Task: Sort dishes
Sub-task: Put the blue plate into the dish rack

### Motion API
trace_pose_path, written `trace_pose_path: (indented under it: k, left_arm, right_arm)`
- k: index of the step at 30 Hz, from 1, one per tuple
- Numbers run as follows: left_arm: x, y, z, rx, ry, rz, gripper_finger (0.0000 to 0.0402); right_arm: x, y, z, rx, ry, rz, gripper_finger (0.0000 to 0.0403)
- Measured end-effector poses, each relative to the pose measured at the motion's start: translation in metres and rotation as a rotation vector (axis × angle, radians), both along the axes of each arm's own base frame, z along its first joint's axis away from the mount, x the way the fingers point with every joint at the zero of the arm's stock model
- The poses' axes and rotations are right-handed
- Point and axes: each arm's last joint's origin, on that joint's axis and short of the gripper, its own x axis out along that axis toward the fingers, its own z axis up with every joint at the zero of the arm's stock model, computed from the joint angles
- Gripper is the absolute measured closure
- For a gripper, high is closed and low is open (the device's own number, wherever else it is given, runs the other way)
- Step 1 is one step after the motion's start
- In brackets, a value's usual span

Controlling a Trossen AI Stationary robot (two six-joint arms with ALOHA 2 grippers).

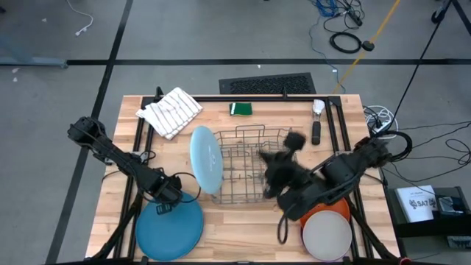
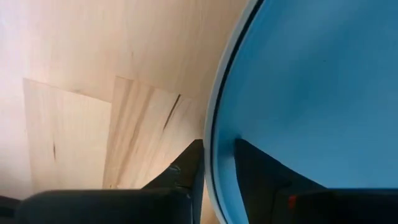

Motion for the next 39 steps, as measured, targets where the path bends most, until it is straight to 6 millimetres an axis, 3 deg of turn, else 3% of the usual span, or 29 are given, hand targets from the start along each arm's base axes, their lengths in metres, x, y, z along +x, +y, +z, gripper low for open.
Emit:
trace_pose_path:
  k: [5, 11, 18, 28, 39]
  left_arm:
    - [0.0, 0.0, 0.0, 0.009, -0.004, 0.016, 0.0323]
    - [0.001, 0.001, 0.0, 0.037, -0.03, 0.034, 0.0324]
    - [0.003, 0.0, -0.001, 0.05, -0.059, 0.045, 0.0324]
    - [0.011, -0.003, -0.002, 0.054, -0.157, 0.101, 0.0325]
    - [0.008, -0.001, -0.011, 0.04, -0.191, 0.154, 0.0325]
  right_arm:
    - [0.035, 0.025, -0.03, 0.112, 0.164, 0.263, 0.0361]
    - [0.08, 0.057, -0.074, 0.126, 0.257, 0.524, 0.0285]
    - [0.124, 0.059, -0.128, 0.12, 0.365, 0.639, 0.0217]
    - [0.164, 0.058, -0.188, 0.128, 0.448, 0.801, 0.0228]
    - [0.181, 0.059, -0.24, 0.143, 0.544, 0.876, 0.0243]
